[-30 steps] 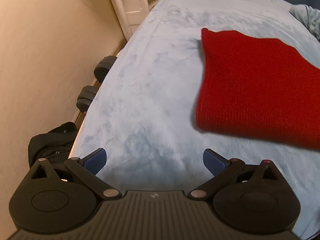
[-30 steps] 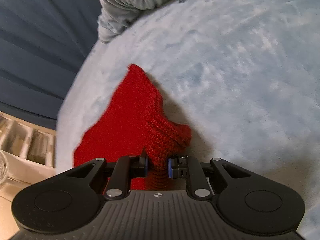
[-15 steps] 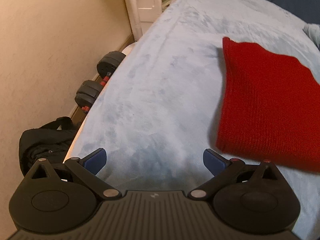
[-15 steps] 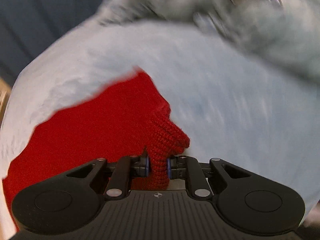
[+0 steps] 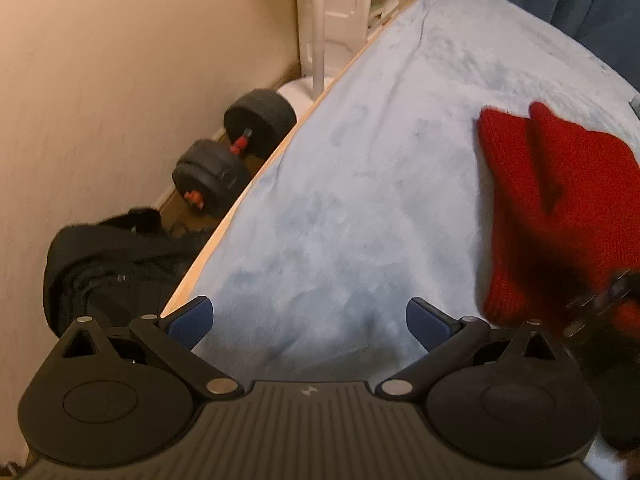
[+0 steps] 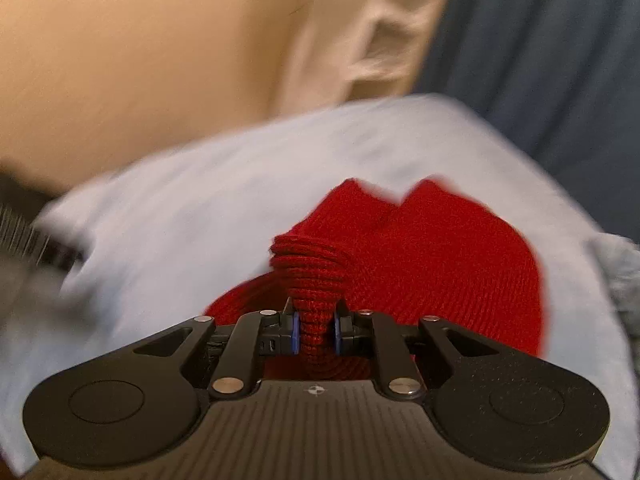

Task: Fold small clothes
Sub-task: 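Grasp the folded sweater's end with the right gripper and lift it, then fold the held end over the sweater and open the right gripper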

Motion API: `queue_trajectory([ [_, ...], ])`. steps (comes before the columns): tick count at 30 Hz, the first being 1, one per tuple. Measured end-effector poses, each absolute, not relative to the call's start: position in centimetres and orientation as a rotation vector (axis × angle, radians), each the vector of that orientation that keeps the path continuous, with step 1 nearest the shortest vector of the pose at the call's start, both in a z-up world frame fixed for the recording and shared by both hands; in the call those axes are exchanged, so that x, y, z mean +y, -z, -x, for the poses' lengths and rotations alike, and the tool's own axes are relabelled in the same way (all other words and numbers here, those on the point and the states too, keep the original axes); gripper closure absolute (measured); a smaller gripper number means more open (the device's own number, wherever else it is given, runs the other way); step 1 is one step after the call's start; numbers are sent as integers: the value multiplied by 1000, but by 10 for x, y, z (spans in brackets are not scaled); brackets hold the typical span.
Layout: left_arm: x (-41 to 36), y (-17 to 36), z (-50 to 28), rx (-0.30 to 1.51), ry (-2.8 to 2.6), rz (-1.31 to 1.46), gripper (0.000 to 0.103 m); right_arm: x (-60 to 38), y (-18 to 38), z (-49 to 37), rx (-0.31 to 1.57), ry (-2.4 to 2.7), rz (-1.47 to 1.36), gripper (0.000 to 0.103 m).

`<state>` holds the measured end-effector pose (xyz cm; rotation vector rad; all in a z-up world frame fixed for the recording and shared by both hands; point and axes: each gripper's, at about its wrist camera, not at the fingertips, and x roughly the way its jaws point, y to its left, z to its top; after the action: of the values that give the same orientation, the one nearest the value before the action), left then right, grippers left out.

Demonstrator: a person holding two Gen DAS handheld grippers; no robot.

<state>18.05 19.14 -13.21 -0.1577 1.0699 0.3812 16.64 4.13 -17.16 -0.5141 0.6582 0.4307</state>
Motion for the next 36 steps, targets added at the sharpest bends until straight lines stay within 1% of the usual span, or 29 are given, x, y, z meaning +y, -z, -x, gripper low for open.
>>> queue_trajectory([
  [3, 193, 135, -179, 1073, -380, 152, 0, 34, 170, -169, 656, -416, 465, 87],
  [9, 182, 138, -182, 1083, -356, 158, 0, 17, 131, -162, 587, -483, 354, 87],
  [12, 176, 140, -182, 1091, -346, 141, 0, 22, 142, -160, 605, -508, 393, 87],
  [14, 175, 139, -181, 1086, -348, 133, 0, 25, 162, -158, 631, -518, 435, 86],
  [16, 174, 138, -182, 1091, -352, 132, 0, 26, 178, -153, 625, -539, 503, 80],
  [17, 173, 137, -183, 1090, -345, 136, 0, 24, 177, -147, 602, -552, 514, 69],
  [18, 172, 134, -185, 1086, -337, 138, 0, 23, 171, -143, 601, -572, 498, 55],
  [19, 170, 130, -186, 1074, -329, 136, 0, 16, 159, -137, 610, -605, 450, 51],
  [20, 167, 125, -188, 1059, -319, 131, 0, 7, 147, -132, 607, -621, 406, 51],
  [23, 152, 108, -198, 1012, -264, 127, 0, -37, 109, -108, 485, -480, 300, 52],
  [26, 129, 93, -210, 956, -188, 131, 0, -87, 90, -114, 475, -269, 184, 52],
  [28, 107, 91, -222, 954, -126, 127, 0, -111, 93, -132, 524, -165, 144, 52],
  [30, 90, 96, -235, 993, -50, 172, 0, -127, 108, -152, 603, -122, 90, 52],
  [32, 79, 112, -245, 1034, -4, 193, 0, -129, 135, -163, 731, -134, 93, 53],
  [33, 74, 124, -248, 1059, -28, 146, 0, -125, 148, -163, 782, -151, 107, 54],
  [35, 71, 147, -245, 1108, -101, 18, 0, -118, 160, -147, 762, -162, 168, 53],
  [36, 75, 152, -239, 1107, -103, 5, 0, -117, 159, -135, 760, -189, 195, 52],
])
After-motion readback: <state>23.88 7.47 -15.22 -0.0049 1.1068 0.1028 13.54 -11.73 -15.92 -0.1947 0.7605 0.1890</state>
